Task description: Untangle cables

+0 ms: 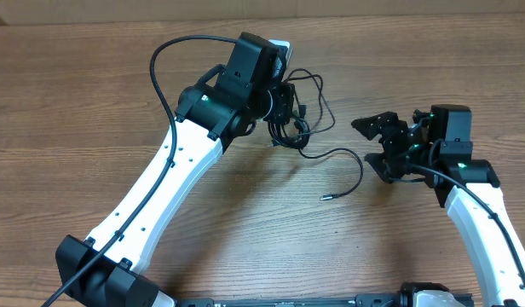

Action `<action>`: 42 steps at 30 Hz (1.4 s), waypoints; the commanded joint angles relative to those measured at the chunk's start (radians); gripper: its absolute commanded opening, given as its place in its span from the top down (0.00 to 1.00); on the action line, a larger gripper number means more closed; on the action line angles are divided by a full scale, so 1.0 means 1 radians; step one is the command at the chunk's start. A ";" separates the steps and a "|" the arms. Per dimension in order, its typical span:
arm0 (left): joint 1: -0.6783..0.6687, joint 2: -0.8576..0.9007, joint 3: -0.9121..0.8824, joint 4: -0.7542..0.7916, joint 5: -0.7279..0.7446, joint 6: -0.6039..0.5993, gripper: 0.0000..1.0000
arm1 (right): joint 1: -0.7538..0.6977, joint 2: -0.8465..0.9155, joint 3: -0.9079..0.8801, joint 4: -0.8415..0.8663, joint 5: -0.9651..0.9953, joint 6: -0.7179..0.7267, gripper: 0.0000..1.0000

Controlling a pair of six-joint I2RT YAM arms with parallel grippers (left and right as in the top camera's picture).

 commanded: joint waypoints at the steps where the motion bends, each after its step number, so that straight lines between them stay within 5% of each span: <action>1: -0.025 -0.013 0.021 0.011 0.069 -0.029 0.96 | 0.052 0.000 0.005 0.051 -0.023 0.049 0.23; 8: -0.074 -0.013 0.021 0.011 0.074 -0.041 0.96 | 0.124 0.000 0.005 0.089 0.067 0.048 0.39; 21: -0.079 -0.013 0.021 0.041 0.145 -0.071 0.96 | 0.124 0.040 0.005 0.055 0.122 0.048 0.49; 23: -0.079 -0.013 0.021 0.040 0.147 -0.071 0.96 | 0.124 0.065 0.005 0.056 0.123 0.048 0.59; 27: -0.079 -0.013 0.021 0.035 0.141 -0.069 0.96 | 0.122 0.111 0.005 0.055 0.122 0.047 0.95; 36: -0.077 -0.013 0.021 -0.127 -0.259 0.113 0.96 | -0.034 0.113 0.005 -0.026 0.133 -0.090 0.96; 42: -0.077 -0.013 0.021 -0.119 -0.253 0.133 0.96 | -0.129 0.113 0.005 -0.089 0.129 -0.150 0.87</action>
